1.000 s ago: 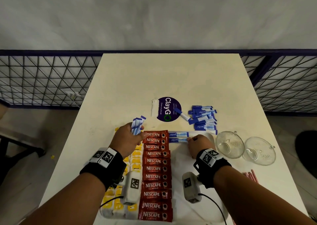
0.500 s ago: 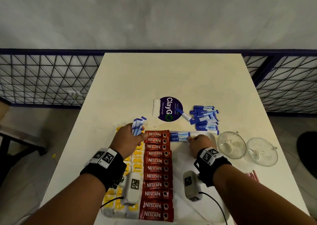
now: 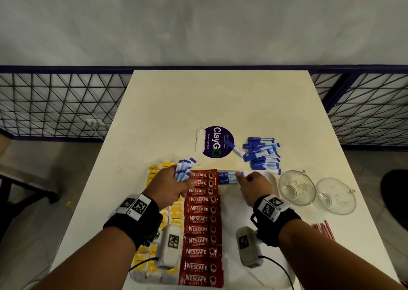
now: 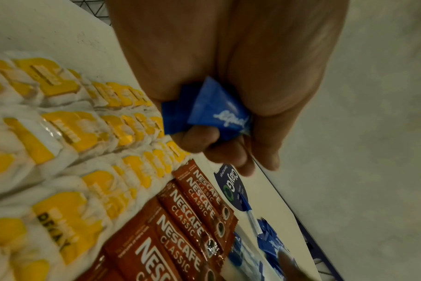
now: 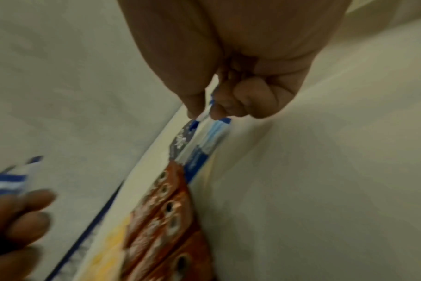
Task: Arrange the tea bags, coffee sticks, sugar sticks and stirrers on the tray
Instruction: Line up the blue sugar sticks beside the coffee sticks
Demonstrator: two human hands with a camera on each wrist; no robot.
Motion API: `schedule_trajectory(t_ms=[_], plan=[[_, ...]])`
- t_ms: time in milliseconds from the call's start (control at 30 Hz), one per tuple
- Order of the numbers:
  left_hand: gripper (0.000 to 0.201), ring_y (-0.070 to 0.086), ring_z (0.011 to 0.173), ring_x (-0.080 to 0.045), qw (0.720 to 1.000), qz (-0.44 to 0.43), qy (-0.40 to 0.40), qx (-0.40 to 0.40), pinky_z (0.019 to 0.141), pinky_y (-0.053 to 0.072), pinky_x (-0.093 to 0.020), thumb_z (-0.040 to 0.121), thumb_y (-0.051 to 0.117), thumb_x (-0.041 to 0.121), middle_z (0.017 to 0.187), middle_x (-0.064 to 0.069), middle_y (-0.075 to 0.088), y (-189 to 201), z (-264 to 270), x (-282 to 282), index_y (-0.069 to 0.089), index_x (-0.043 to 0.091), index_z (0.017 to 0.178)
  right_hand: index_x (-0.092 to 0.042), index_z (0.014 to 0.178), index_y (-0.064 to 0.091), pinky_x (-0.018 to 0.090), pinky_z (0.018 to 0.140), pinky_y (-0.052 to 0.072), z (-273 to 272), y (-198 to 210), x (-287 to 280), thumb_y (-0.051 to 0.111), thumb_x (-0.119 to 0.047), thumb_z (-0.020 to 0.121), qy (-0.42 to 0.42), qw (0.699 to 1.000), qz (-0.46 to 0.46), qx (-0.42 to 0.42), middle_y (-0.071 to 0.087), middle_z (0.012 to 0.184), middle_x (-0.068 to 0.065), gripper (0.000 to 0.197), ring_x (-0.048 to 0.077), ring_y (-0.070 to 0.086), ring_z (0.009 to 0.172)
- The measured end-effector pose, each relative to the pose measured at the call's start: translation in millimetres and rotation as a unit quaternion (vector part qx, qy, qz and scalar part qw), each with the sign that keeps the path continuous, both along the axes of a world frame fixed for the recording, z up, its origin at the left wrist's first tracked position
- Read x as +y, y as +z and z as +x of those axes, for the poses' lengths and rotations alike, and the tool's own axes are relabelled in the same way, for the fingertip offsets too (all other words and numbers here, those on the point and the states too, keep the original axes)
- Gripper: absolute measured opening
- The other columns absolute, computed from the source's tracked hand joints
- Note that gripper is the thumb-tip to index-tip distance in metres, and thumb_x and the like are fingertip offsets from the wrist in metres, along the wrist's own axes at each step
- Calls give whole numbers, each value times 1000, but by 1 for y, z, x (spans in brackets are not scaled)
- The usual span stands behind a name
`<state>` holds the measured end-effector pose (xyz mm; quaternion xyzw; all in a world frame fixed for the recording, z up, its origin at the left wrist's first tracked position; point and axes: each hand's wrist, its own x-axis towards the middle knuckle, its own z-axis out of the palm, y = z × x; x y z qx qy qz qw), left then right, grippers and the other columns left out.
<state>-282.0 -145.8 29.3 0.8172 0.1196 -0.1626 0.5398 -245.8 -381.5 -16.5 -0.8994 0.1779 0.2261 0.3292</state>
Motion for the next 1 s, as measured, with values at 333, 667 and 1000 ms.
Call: schedule_trajectory(t_ms=[333,667,1000], plan=[[5,52,50,-17,994,-53,-85,31,51,44,-27,88,69,18,60,-4,62,15,9,-33,66,16,92,-20,78,64,28,52,40,-9,49,20,55,-24,94,18,951,280,-126,65,70,1,19,12,48,47],[9,49,49,-15,996,-88,20,5,51,42,-28,94,59,9,71,-5,69,10,18,-43,66,3,96,-8,85,62,23,41,37,-12,48,-1,56,-14,93,-100,933,332,-99,65,72,4,13,12,43,40],[22,47,47,-13,973,-167,83,137,44,39,-23,96,57,23,72,-7,68,2,16,-41,64,2,101,-8,90,59,28,49,41,-27,33,-11,52,-12,97,-128,904,396,-103,69,81,6,10,15,46,47]])
